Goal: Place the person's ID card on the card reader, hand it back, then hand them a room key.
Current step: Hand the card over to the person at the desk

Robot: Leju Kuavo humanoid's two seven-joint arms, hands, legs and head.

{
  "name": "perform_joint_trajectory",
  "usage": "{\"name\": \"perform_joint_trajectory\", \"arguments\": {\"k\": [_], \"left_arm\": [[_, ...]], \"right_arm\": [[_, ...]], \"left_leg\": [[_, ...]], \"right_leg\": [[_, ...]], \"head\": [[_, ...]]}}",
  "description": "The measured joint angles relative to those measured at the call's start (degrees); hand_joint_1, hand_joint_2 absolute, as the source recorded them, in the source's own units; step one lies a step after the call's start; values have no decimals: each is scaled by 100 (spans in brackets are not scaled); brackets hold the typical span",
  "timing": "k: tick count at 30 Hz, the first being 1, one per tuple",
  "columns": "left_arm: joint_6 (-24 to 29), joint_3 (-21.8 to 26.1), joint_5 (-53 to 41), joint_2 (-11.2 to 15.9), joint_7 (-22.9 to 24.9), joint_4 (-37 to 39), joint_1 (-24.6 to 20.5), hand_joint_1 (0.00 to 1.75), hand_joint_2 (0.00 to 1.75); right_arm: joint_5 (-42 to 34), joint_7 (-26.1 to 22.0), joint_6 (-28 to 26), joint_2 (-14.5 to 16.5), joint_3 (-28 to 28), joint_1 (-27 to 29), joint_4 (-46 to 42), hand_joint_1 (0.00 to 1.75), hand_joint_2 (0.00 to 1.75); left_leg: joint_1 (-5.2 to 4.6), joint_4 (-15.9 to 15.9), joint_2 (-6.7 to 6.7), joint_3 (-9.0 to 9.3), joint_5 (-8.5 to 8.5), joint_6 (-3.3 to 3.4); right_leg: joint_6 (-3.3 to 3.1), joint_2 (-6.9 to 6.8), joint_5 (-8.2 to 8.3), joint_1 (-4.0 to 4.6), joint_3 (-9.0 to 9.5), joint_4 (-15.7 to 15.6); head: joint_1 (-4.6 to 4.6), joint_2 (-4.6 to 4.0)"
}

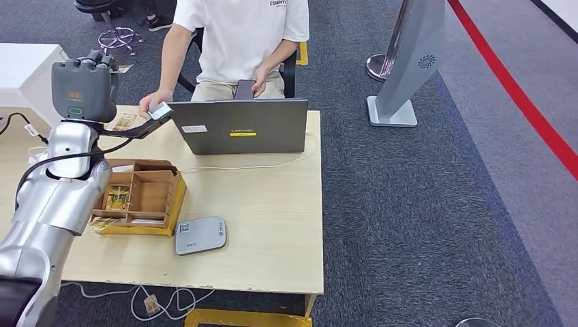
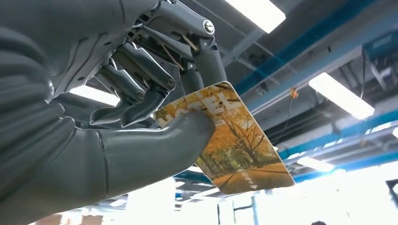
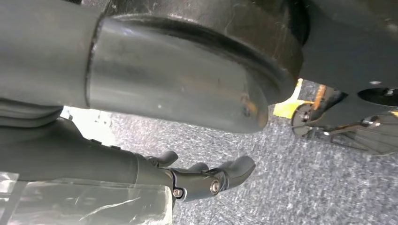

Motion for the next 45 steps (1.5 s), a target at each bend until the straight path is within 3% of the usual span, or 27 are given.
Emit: {"name": "perform_joint_trajectory", "arguments": {"k": [5, 9, 26, 29, 32, 35, 38, 41, 43, 45], "left_arm": [[-44, -15, -107, -116, 79, 803, -415, 175, 175], [-43, -18, -96, -182, 76, 1134, -569, 0, 175], [60, -18, 254, -136, -136, 1466, -473, 0, 175], [227, -7, 676, 23, -450, 1287, -146, 0, 175], [272, 247, 2094, 430, -1109, 366, 905, 0, 175], [-141, 1287, 4489, 997, -2022, -864, 2647, 0, 175], [-1550, 3329, 6578, 1524, -2946, -1147, 3950, 0, 175], [-2612, 5621, 7195, 2065, -3456, -572, 4481, 0, 175], [-2728, 6660, 7183, 2292, -3437, -233, 4588, 0, 175], [-2662, 7383, 7387, 2438, -3022, 91, 4624, 0, 175]], "right_arm": [[6, 90, -1, -15, 0, 13, 0, 0, 0], [18, 90, -1, -27, 0, 25, 0, 0, 0], [25, -8, 14, -40, 0, 43, 0, 0, 0], [-13, 5, 21, -55, -4, 60, 0, 0, 0], [-110, -48, 10, -57, -59, 96, 1, 0, 0], [-160, -247, 7, -55, -155, 183, 7, 0, 0], [-156, -507, 53, -54, -239, 307, 13, 0, 0], [-122, -644, 103, -54, -307, 365, 15, 0, 0], [-97, -662, 107, -54, -334, 367, 15, 0, 0], [-62, -675, 110, -54, -355, 345, 15, 0, 0]], "left_leg": [[1, 0, 2, -5, 0, 0], [1, -1, 4, -7, -1, -1], [1, -2, 2, -12, -1, -1], [-1, -5, 5, -11, -4, -3], [-10, -15, 44, 12, -32, -13], [-18, -22, 143, 74, -91, -32], [5, -21, 188, 81, -121, -42], [30, -18, 171, 73, -133, -57], [30, -18, 114, 73, -137, -56], [29, -19, 46, 72, -140, -54]], "right_leg": [[0, 1, -1, 2, -2, 1], [0, 2, -1, 2, -2, 1], [0, 1, -2, 2, 0, 1], [-2, 5, -4, 2, 11, 3], [-6, 51, -17, -2, 29, 6], [-24, 149, -46, -10, 46, 10], [-38, 186, -74, 12, 42, 11], [-52, 165, -97, 33, 22, 5], [-49, 108, -125, 33, 36, 2], [-49, 41, -150, 35, 67, 1]], "head": [[-3, -1], [-4, 0], [-3, -1], [-1, 0], [6, 0], [5, -1], [-10, -1], [-20, 0], [-33, 0], [-24, -1]]}}
